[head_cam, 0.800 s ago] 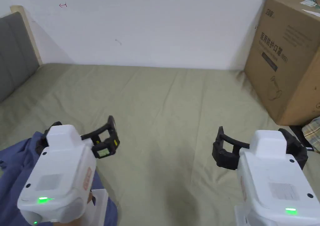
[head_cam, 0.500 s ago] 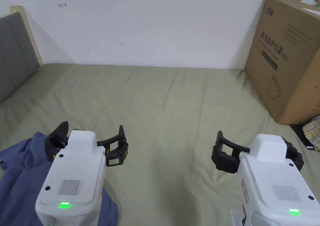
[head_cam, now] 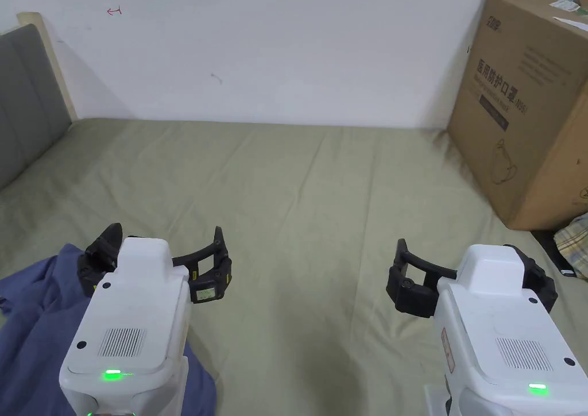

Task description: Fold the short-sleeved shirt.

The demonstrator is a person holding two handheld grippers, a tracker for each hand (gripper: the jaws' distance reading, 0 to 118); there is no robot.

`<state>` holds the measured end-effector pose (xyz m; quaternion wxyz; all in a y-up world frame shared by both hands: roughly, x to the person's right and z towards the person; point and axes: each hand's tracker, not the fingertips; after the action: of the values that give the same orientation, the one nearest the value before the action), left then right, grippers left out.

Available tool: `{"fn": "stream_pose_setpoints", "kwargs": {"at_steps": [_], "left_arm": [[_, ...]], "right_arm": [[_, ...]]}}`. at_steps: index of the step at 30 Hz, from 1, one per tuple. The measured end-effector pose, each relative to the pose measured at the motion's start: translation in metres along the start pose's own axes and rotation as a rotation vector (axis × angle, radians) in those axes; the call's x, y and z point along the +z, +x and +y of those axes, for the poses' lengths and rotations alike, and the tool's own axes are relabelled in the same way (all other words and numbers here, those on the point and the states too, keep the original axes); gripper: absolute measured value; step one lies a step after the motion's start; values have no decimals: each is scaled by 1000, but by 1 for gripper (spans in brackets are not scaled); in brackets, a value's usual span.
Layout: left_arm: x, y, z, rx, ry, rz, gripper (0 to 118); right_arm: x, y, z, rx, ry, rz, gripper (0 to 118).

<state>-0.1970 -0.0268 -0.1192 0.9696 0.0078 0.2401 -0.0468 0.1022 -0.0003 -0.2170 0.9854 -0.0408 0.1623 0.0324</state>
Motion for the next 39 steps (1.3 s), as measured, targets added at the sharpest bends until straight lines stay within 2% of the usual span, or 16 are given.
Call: {"fn": "stream_pose_setpoints", "kwargs": {"at_steps": [26,27,28,29,30,31,32,35,39], "left_arm": [[0,1,5,0,-5,2,118],[0,2,5,-2,-6,7,113],[0,2,6,-1,-7,2,103],[2,2,6,1,3,-5,83],[4,2,6,2,15,-9,49],[4,3,7,1,11,-9,26],[4,4,9,1,1,-16,13],[1,4,10,10,-28,-53,1],[1,3,10,12,-38,-67,0]], "right_arm": [[0,-1,4,18,-11,8,115],[0,-2,5,19,-17,5,111],[0,-2,5,19,-16,3,103],[1,-2,5,17,-15,3,88],[1,-2,6,18,-14,0,56],[0,-2,7,22,-13,-6,28],[-1,-2,7,24,-16,-9,3],[-3,2,8,10,-30,-5,0],[-4,2,8,13,-34,-2,0]]}}
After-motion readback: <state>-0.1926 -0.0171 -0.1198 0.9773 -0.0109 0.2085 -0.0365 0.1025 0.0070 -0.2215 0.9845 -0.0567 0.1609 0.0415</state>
